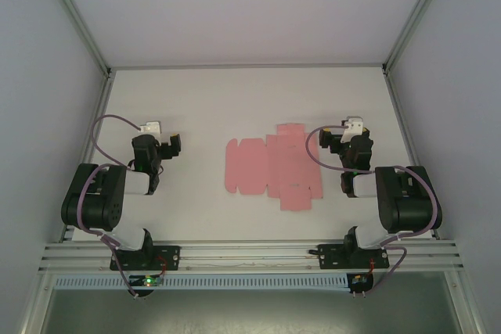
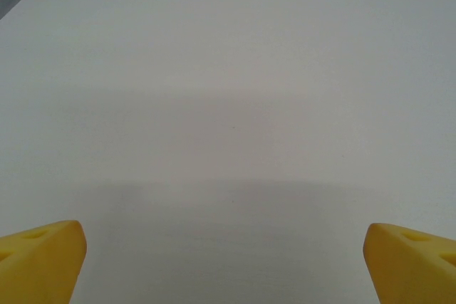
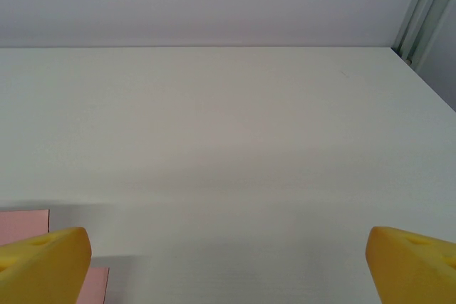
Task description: Assemble paper box
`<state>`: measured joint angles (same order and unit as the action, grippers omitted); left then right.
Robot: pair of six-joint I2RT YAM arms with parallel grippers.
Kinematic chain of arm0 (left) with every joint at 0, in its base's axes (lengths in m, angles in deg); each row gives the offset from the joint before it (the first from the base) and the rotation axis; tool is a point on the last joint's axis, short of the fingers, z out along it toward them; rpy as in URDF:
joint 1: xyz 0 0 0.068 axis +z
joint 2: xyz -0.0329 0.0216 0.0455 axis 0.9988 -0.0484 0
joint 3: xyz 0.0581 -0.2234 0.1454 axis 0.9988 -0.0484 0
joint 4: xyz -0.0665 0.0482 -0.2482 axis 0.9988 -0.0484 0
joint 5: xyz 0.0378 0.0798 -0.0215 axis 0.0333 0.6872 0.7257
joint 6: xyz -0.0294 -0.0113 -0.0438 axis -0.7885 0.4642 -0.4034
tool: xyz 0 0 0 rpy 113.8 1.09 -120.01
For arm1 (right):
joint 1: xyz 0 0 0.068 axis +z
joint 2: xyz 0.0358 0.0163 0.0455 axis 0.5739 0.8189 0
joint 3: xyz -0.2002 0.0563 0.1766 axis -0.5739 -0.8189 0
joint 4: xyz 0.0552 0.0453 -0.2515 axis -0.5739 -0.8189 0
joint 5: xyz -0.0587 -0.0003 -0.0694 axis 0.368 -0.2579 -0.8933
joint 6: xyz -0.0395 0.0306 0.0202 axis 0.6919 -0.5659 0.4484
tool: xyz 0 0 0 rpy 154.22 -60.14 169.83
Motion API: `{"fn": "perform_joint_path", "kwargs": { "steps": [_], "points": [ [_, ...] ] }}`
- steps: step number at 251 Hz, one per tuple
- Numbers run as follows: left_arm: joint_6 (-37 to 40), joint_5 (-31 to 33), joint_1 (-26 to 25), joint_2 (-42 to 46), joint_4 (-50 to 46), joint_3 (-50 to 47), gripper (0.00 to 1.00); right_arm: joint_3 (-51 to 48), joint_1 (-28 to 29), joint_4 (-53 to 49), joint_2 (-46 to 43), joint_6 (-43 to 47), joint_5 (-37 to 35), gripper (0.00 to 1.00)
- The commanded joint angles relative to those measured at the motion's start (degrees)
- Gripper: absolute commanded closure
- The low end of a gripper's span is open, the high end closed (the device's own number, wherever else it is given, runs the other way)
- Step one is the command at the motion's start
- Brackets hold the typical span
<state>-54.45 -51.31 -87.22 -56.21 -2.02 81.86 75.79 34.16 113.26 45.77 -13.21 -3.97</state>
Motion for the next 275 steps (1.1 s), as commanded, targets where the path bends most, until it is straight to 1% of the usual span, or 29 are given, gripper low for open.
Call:
{"fn": "perform_joint_path", "kwargs": {
  "steps": [1,21,47,59,86,94,103,109,119,133,146,152,165,179,195,209,219,231,238,260,275],
  "points": [
    [0.9,0.5,-0.2,0.5,1.8,0.9,0.0,0.2,0.2,0.8,-0.6,-0.3,0.3,0.02],
    [1.7,-1.3,-0.2,0.5,1.4,1.1,0.0,0.2,0.3,0.8,-0.7,-0.1,0.3,0.02],
    [1.6,-1.6,-0.1,0.5,1.2,1.3,0.0,0.3,0.5,0.5,-0.7,0.0,0.0,0.02],
    [1.3,-3.0,0.6,0.5,0.5,1.6,0.0,0.4,0.4,0.4,-0.6,-0.1,0.1,0.02],
    [1.1,-3.0,0.6,0.5,0.5,1.5,0.0,0.2,0.4,0.5,-0.7,0.0,0.1,0.02],
    [1.3,-3.0,0.6,0.5,0.5,1.6,0.0,0.3,0.6,0.6,-0.8,-0.3,-0.9,0.02],
    [1.3,-3.3,0.6,0.5,0.7,1.8,0.0,0.8,0.8,0.0,-1.3,-1.3,-3.8,0.02],
    [1.3,-3.5,0.6,0.9,-0.4,2.5,0.0,1.4,0.8,-2.3,-2.3,-1.6,-5.3,0.02],
    [1.4,-3.0,0.6,3.1,-6.3,4.9,0.0,2.5,0.8,-6.2,-4.7,-2.1,-6.6,0.02],
    [-0.7,0.7,0.6,8.0,-20.5,10.3,0.0,5.6,0.9,-15.9,-9.2,-3.0,-8.9,0.02],
    [-7.2,4.0,0.6,12.6,-32.7,15.4,0.0,9.6,0.9,-27.9,-13.9,-5.5,-9.1,0.02],
    [-9.4,2.9,0.6,14.4,-36.9,17.1,0.0,11.8,1.1,-33.8,-15.7,-7.2,-8.8,0.02],
    [-13.1,-2.9,0.5,17.5,-44.8,20.8,0.0,16.3,1.8,-45.7,-18.9,-10.1,-6.8,0.03],
    [-17.8,-8.2,-0.2,19.7,-49.8,22.6,0.0,19.8,3.5,-56.4,-21.3,-13.4,-5.3,0.06],
    [-22.4,-13.7,-2.1,20.9,-52.5,22.7,0.0,21.6,5.8,-64.8,-23.0,-18.5,-3.5,0.15],
    [-24.5,-17.3,-4.9,21.2,-54.1,21.9,0.0,21.3,7.6,-68.1,-23.3,-21.4,1.1,0.21],
    [-25.9,-17.5,-7.9,21.3,-54.6,21.0,0.0,20.2,9.2,-68.4,-22.9,-23.4,3.6,0.26],
    [-27.5,-15.7,-12.0,21.1,-54.6,20.0,0.0,19.3,12.0,-68.4,-21.7,-25.7,3.8,0.28],
    [-28.6,-15.2,-14.3,20.6,-54.1,19.4,0.0,19.1,13.7,-68.5,-20.5,-25.4,3.8,0.29],
    [-31.1,-16.7,-20.0,16.4,-53.9,20.1,0.0,20.5,16.9,-70.9,-14.8,-24.9,1.4,0.31],
    [-32.0,-18.8,-22.1,12.6,-54.1,21.6,0.0,21.6,17.2,-70.9,-10.1,-24.8,1.5,0.37]
  ]
}}
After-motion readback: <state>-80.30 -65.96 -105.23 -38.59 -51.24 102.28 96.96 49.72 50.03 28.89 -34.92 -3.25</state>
